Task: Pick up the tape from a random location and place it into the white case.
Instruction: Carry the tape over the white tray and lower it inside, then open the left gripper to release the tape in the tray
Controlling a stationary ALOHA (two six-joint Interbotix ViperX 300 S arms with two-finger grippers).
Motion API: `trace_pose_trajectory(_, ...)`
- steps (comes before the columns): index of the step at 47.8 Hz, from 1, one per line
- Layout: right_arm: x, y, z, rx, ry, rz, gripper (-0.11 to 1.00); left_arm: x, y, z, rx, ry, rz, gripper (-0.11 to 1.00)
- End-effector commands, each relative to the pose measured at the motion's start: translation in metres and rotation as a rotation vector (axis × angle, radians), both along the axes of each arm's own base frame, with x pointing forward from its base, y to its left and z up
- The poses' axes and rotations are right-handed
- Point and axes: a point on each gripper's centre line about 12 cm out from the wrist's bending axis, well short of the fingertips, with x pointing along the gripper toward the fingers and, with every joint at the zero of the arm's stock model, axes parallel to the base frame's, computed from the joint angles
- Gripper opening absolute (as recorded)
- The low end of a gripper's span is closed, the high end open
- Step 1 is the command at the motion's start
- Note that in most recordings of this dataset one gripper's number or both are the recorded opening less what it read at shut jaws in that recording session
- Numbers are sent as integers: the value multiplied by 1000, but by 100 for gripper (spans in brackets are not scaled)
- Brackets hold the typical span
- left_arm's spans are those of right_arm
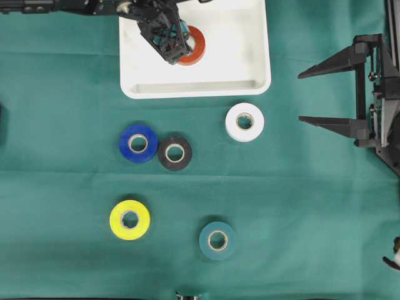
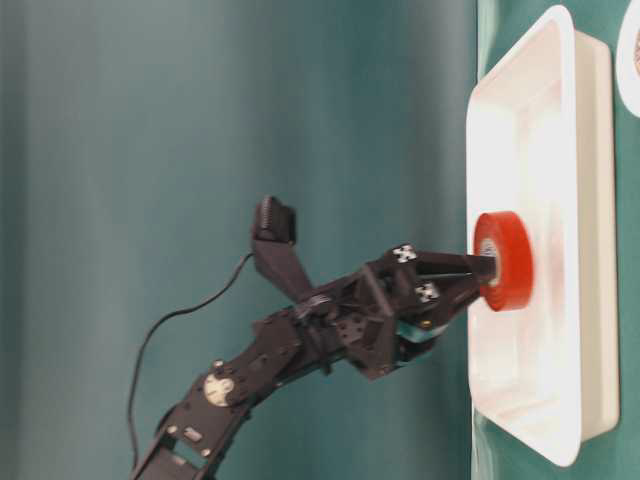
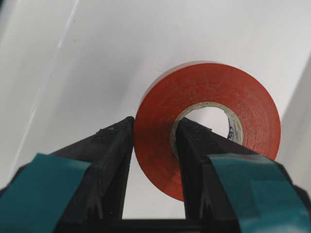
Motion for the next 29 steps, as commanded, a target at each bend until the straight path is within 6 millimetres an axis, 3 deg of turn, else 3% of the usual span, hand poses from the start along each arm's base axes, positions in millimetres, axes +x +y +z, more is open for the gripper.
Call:
trace_pose_trajectory(1,4,0,9,-4,-23,-1,92,5,4,6,13,-31,5,22)
trace_pose_trajectory(8,4,0,9,-2,-21,-1,92,7,5,-4,7,-22,7,22)
trace_pose_trajectory(29,4,0,9,-2,-21,-1,92,10,5,-3,9,-34,5,22)
